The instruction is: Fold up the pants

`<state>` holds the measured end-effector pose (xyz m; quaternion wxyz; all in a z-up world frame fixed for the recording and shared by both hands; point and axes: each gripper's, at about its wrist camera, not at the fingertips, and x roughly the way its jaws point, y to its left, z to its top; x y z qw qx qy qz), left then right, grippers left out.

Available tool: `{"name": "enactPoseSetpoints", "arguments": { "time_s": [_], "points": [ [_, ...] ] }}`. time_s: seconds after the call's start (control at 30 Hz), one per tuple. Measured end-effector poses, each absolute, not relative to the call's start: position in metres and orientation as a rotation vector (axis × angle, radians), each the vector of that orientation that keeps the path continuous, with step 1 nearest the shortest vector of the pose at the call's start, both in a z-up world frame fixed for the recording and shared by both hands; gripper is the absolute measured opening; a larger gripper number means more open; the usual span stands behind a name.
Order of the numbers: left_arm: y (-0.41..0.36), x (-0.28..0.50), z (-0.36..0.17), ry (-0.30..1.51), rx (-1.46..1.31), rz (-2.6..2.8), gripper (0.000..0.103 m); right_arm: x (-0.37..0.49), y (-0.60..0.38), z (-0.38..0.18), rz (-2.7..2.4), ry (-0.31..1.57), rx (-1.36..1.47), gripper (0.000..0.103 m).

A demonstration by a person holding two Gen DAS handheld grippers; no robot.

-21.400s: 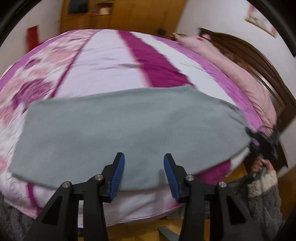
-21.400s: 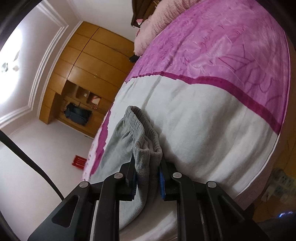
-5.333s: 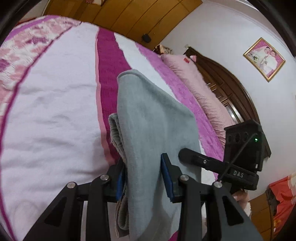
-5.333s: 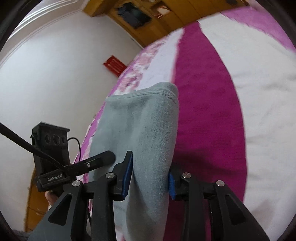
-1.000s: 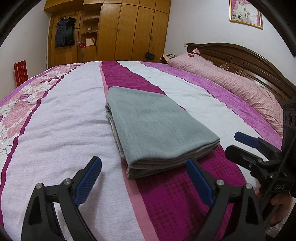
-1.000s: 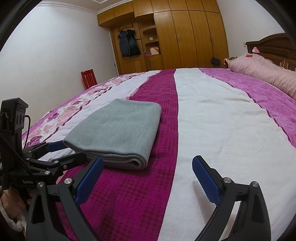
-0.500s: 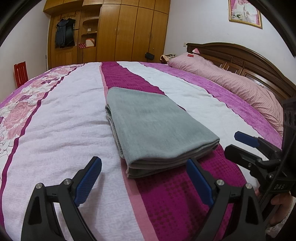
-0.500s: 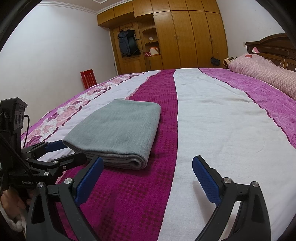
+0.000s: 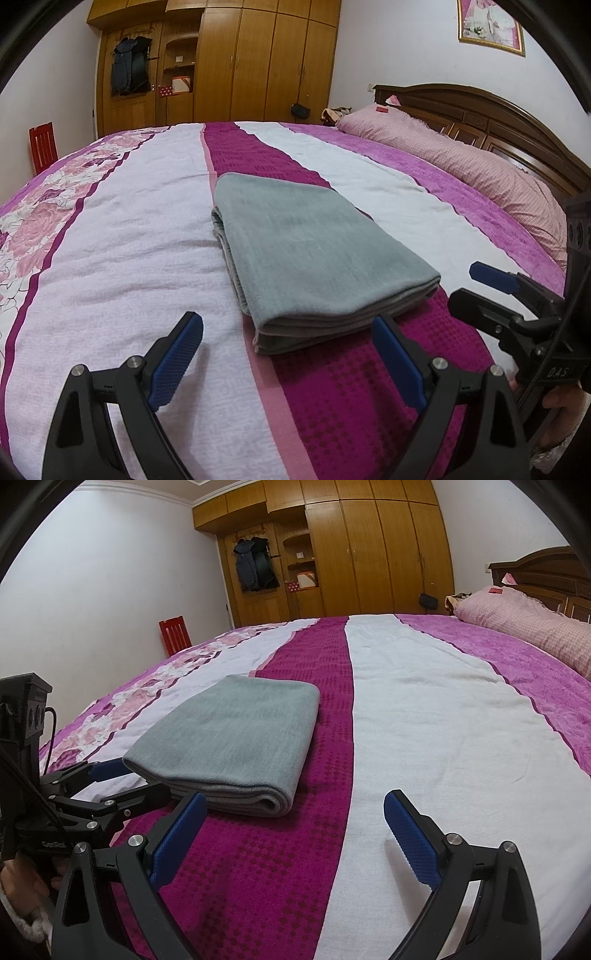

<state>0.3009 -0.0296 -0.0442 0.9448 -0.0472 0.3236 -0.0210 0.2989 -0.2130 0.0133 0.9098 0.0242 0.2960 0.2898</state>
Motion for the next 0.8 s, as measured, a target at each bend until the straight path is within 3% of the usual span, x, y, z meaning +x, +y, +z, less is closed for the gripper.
{"name": "enactPoseSetpoints", "arguments": {
  "time_s": [0.8],
  "points": [
    [-0.0304,0.3025,-0.0454,0.669,-0.095,-0.045,0.095,0.2969,-0.2135,0.0124,0.594,0.611,0.042,0.097]
  ]
}}
